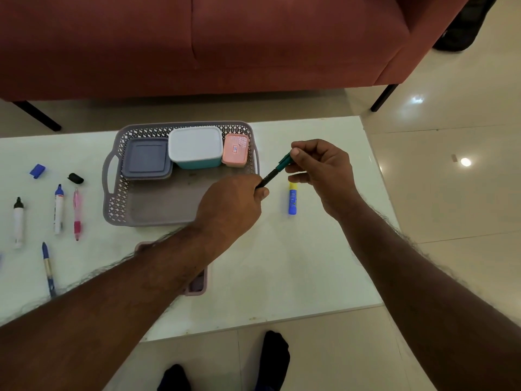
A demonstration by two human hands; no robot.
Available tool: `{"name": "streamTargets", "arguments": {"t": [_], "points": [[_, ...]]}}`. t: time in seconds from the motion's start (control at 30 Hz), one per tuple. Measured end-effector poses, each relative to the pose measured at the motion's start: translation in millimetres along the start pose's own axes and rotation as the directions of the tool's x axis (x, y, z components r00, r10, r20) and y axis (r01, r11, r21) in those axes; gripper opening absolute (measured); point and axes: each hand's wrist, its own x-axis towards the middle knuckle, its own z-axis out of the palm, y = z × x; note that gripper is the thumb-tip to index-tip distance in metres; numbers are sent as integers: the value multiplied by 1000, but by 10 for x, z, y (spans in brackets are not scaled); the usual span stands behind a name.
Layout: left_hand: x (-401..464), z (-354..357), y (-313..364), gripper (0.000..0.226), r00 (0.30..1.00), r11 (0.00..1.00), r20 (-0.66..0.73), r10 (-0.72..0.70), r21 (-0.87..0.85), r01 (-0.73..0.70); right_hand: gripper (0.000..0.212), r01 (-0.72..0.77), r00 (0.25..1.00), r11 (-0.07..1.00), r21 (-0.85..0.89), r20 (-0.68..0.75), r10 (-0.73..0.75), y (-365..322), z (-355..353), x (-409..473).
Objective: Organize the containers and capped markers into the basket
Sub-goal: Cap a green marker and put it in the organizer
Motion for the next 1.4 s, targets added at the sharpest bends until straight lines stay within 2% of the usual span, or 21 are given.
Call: {"name": "streamTargets", "arguments": {"t": [0.3,0.43,0.6,0.73,0.77,0.83,0.97,1.17,1.27,1.4], "points": [[38,-120,-154,30,993,998,-117,18,69,-10,10,-34,999,987,157,-34,40,-34,263,23],[24,-151,-237,27,992,993,-121,39,118,-24,15,-52,998,986,156,-31,57,-47,384,9],[5,-283,-295,30,986,995,-151,73,80,-61,31,-21,998,988,151,68,11,-222,545,-58],[-2,-496,-371,56,986,994,-130,103,48,-97,31,46,998,982,183,23,-51,-358,605,-111],[-13,-530,-439,62,986,996,-141,84,21,-82,31,55,998,986,157,9,-57,-362,614,-136],[-53,-582,-611,60,984,999,-175,34,0,-35,31,66,997,994,83,19,-68,-341,649,-215],[-207,-644,-898,43,976,995,-215,-28,91,48,28,93,982,995,-46,171,-84,-205,811,-499],[-409,-640,-1069,55,972,992,-230,-54,97,78,24,142,932,981,-136,353,-86,64,1091,-818],[-455,-651,-1112,56,968,989,-238,-78,101,104,21,255,893,926,-278,434,-116,107,1169,-935],[-500,-683,-1174,57,966,990,-248,-71,103,99,20,425,834,791,-441,530,-152,141,1220,-1062]]}}
